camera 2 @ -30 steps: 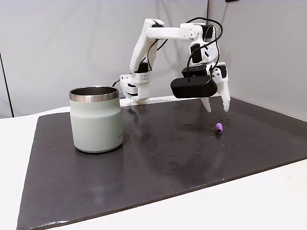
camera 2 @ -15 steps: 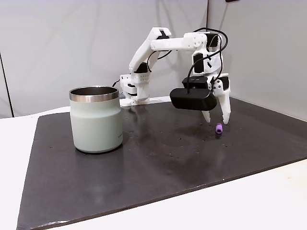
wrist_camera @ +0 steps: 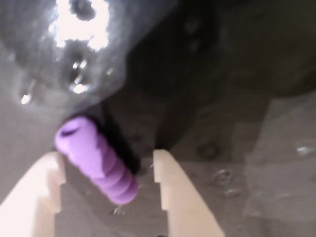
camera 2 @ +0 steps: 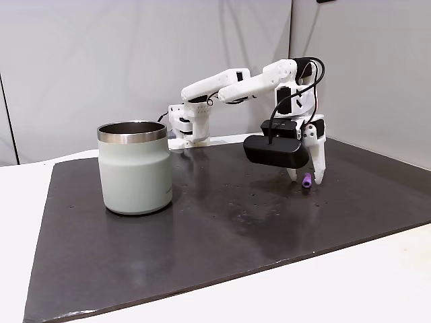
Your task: Grasp a pengrip and put it in the cup.
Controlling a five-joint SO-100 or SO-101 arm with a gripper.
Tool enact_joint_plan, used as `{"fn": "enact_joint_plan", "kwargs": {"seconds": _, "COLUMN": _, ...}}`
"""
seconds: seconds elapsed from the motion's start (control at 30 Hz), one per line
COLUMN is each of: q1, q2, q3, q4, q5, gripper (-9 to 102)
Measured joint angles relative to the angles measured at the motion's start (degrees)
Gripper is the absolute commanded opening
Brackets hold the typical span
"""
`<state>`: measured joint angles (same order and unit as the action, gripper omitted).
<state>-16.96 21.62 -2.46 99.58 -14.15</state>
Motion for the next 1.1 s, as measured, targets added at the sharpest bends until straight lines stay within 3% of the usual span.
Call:
{"fn": "enact_joint_plan", "kwargs": {"seconds": 0.27, "q1": -0.4, "q2": -4.3, "q3": -5.6, "q4": 0.4, "q5": -0.1, "gripper": 0}}
{"fn": "enact_joint_plan", "kwargs": {"seconds": 0.63, "q1": -0.4, "q2": -3.8, "q3": -5.7, "q4": 1.4, "q5": 0.0, "gripper": 0}}
{"fn": "enact_joint_plan", "kwargs": {"seconds": 0.87, "q1": 1.9, "q2": 8.2, "q3": 2.4, "q4": 2.3, "q5": 4.3, "gripper": 0}}
{"fn": "enact_joint_plan", "kwargs": {"seconds": 1.1, "q1": 10.1, "q2": 20.7, "q3": 3.7, "q4": 2.7, "q5": 5.3, "gripper": 0}}
